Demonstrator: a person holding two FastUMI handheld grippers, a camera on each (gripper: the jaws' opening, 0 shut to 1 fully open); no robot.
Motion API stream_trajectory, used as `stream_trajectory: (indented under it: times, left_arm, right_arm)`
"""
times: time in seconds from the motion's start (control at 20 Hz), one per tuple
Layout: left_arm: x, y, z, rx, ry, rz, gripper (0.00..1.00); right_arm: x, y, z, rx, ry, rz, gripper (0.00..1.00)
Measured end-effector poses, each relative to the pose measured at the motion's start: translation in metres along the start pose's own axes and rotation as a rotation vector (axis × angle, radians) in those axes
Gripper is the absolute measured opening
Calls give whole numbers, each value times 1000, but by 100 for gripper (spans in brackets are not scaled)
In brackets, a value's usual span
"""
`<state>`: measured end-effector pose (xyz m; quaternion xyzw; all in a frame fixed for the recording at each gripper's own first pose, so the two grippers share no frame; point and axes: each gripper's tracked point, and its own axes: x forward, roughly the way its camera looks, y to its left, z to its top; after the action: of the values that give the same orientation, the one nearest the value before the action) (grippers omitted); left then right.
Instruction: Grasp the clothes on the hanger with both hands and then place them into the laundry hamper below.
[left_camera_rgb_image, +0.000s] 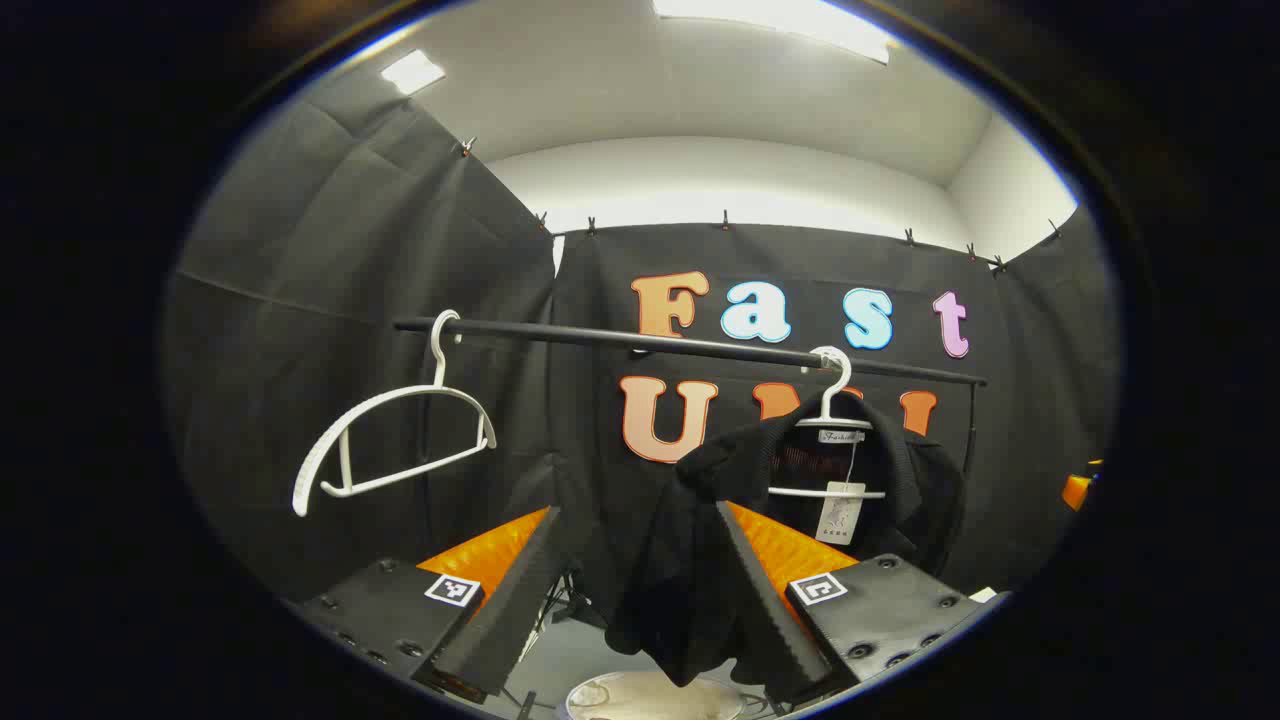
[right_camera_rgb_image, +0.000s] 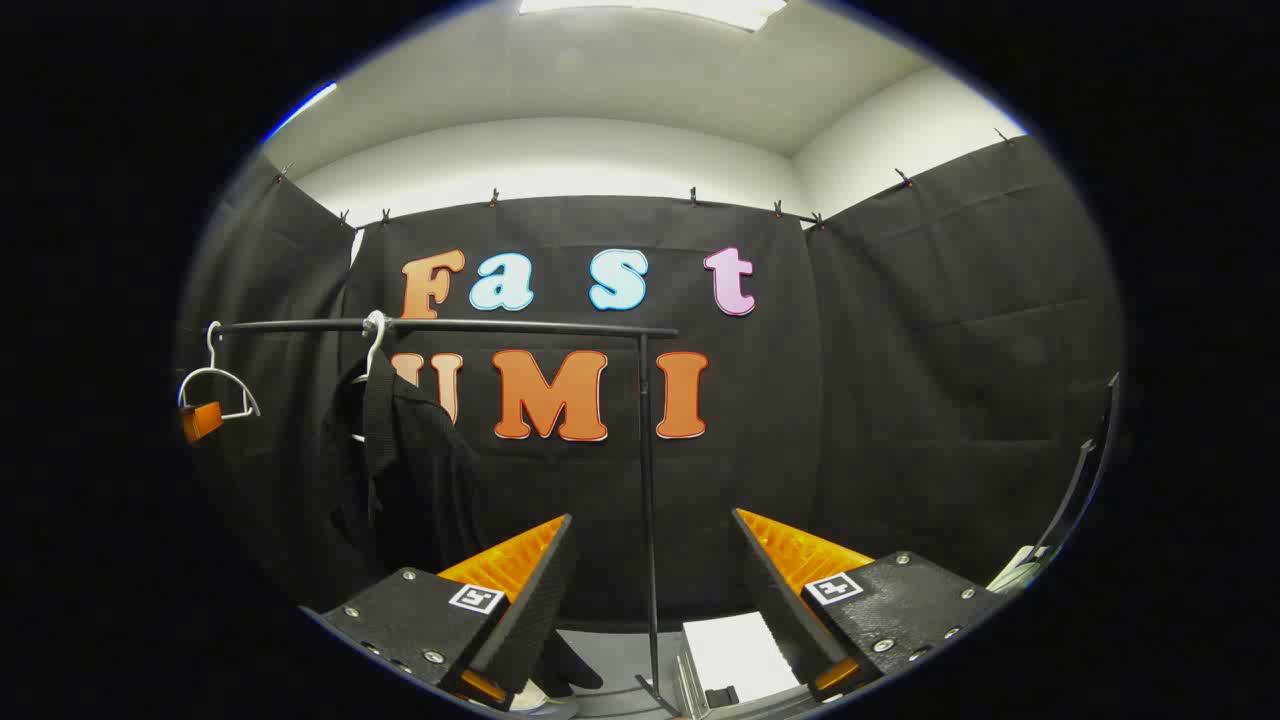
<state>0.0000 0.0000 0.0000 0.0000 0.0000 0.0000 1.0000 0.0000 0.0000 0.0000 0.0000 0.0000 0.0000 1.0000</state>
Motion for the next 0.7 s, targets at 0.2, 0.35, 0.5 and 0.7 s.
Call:
stream_trajectory:
  times: [0.2,0.35,0.5,0.7]
  left_arm:
    - [-2,-1,2,3,-5,6,96]
    - [-6,-3,4,0,-8,7,100]
    - [-7,-2,2,3,-5,11,96]
    - [-8,-1,3,9,-7,25,93]
  right_arm:
    - [0,-1,0,-10,-1,0,94]
    - [-1,1,-1,-13,-2,6,94]
    - [-1,0,-3,-18,0,9,94]
    - [1,-1,-6,-17,5,12,93]
